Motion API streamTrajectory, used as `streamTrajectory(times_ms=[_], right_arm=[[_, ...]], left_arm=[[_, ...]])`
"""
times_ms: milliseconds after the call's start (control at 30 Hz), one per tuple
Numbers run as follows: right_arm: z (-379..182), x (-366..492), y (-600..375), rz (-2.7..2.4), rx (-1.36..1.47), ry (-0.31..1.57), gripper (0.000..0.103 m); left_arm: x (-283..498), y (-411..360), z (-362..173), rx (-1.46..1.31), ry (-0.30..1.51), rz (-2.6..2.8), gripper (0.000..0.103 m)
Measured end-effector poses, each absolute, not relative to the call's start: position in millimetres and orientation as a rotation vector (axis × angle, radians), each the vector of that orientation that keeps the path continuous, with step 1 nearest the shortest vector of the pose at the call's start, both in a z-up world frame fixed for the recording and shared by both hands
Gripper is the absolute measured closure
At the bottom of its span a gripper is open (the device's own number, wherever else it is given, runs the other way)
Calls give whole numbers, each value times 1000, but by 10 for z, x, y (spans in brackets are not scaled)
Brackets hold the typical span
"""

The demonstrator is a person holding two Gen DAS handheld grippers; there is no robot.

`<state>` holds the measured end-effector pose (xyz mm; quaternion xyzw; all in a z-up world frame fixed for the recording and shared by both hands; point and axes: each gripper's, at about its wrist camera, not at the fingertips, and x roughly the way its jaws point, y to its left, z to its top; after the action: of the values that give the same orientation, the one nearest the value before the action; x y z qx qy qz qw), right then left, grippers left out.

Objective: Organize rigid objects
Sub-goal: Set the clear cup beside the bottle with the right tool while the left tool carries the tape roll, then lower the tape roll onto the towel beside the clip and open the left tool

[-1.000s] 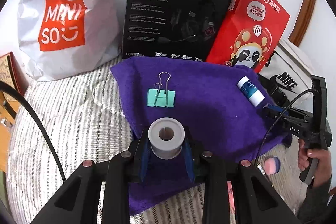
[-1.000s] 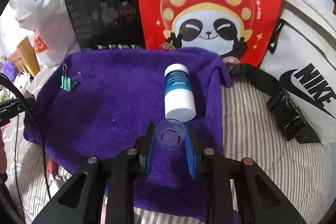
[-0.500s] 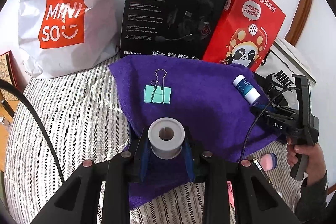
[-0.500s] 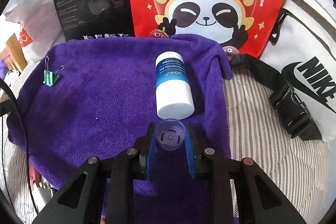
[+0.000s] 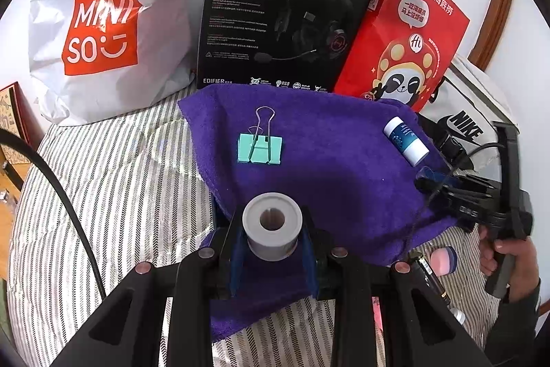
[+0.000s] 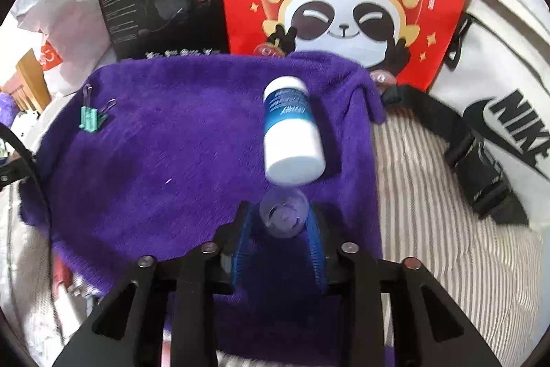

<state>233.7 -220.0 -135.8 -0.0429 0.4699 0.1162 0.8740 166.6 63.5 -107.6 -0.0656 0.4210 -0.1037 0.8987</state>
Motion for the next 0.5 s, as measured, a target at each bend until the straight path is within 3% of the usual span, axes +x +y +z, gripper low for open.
streamTrajectory(times_ms=[67, 500], right_arm=[[-1296, 2280, -2233, 245, -71, 969, 53], [-1006, 1937, -2319, 342, -64, 880, 52]], left_arm=[[1679, 648, -1095, -144, 877, -215, 75], [1826, 597, -1118, -136, 893, -148, 75]])
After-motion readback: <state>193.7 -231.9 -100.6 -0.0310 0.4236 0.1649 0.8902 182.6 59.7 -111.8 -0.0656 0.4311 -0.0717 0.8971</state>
